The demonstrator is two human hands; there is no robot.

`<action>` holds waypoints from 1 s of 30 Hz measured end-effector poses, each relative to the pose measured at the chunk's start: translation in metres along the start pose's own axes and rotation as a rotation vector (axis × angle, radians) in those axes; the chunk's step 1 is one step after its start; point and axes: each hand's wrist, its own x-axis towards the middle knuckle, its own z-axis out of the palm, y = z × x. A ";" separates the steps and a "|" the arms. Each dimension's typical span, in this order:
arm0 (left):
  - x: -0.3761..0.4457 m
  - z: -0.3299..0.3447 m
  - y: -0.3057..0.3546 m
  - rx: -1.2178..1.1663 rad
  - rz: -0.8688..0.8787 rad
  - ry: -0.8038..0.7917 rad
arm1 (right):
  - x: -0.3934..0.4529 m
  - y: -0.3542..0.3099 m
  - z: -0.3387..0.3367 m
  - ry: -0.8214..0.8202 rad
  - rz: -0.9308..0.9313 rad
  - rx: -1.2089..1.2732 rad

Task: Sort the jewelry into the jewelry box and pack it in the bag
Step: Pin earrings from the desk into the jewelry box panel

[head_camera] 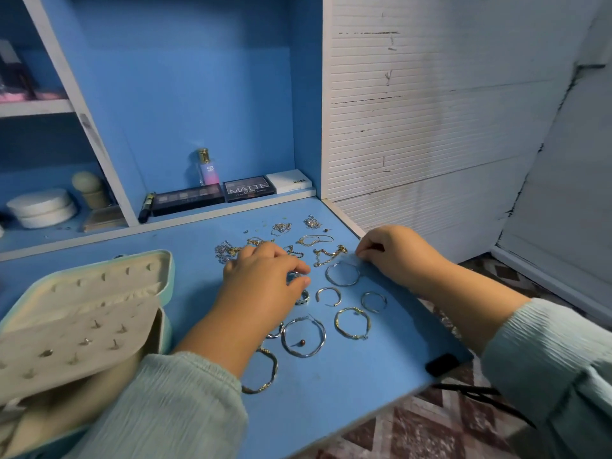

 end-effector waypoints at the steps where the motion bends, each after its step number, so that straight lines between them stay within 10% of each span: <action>1: 0.000 0.001 0.002 -0.003 0.014 0.007 | -0.003 0.002 -0.002 0.011 0.010 0.016; 30: 0.065 0.022 0.071 0.399 0.239 -0.127 | -0.033 0.005 -0.011 0.052 0.134 0.147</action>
